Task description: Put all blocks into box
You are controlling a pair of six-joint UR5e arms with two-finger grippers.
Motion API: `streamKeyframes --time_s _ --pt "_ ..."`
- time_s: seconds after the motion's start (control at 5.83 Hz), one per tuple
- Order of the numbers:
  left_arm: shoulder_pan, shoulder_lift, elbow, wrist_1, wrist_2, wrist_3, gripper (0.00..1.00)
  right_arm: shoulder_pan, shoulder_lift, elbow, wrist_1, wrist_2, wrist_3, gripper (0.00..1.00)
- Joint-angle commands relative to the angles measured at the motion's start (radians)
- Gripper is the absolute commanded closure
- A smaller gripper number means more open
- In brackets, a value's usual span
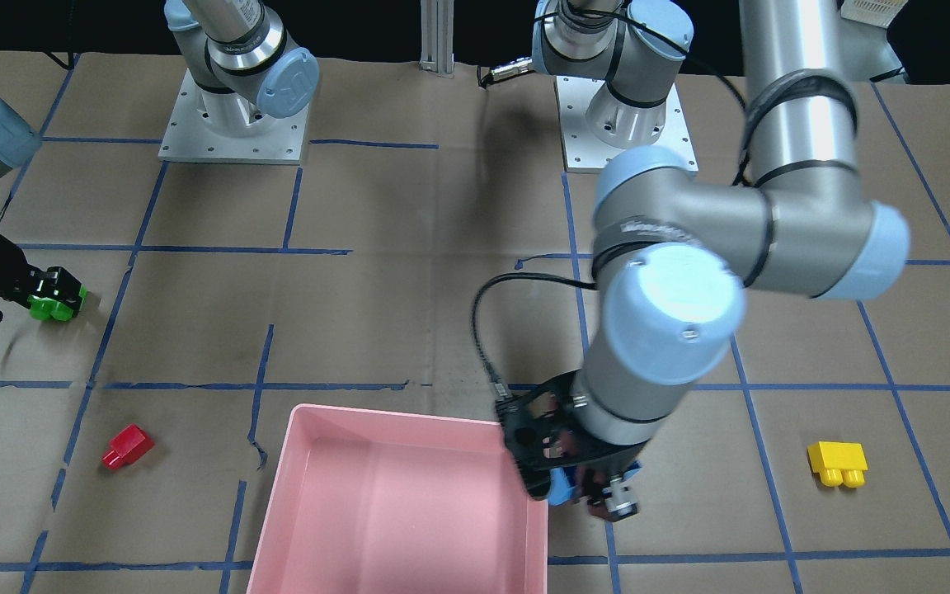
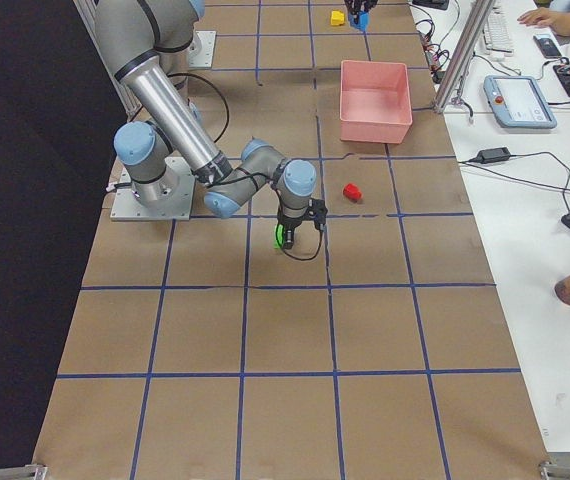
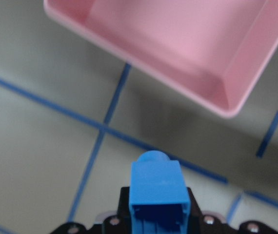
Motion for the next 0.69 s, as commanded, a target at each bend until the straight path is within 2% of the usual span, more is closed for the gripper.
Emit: streamKeyframes --time_s 0.0,0.17,0.34,0.51 --pt "-0.054 -0.155 0.153 0.021 -0.001 -0.009 1.0 0.012 -0.011 -0.139 0.041 0.001 0.018 0.61" --pt "-0.056 -0.18 0.167 0.021 -0.019 -0.011 1.0 0.018 -0.011 -0.276 0.187 0.013 0.046 0.61" --pt "-0.056 -0.174 0.16 0.008 -0.018 -0.023 0.13 0.05 -0.011 -0.423 0.337 0.016 0.054 0.61" --pt "-0.042 -0.153 0.151 -0.002 -0.016 -0.021 0.11 0.101 -0.008 -0.564 0.474 0.015 0.093 0.61"
